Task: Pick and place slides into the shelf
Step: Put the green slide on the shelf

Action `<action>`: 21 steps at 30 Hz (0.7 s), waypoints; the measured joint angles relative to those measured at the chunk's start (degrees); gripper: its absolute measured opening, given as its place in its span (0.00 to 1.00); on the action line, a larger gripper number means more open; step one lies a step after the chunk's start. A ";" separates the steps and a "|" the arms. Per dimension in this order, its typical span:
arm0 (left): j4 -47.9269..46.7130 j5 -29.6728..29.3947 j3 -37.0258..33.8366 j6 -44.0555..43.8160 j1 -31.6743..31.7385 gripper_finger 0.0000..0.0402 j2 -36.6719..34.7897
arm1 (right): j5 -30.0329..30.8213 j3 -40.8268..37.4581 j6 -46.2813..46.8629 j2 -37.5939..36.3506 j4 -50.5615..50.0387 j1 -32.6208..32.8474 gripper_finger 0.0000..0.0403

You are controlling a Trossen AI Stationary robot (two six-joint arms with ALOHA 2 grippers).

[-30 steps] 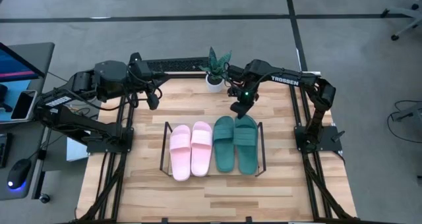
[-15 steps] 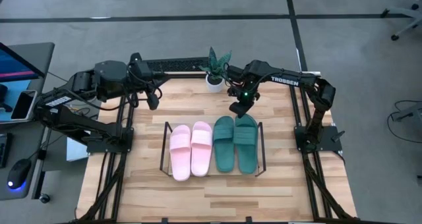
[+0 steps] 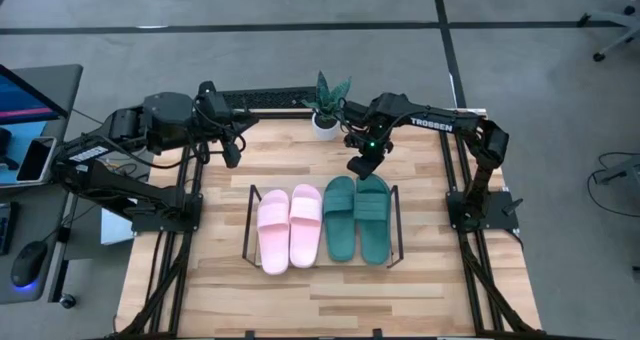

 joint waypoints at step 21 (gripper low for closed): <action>-1.05 -0.04 0.00 -0.56 -0.63 0.10 0.00 | 0.08 -8.72 0.46 0.03 7.80 2.27 0.51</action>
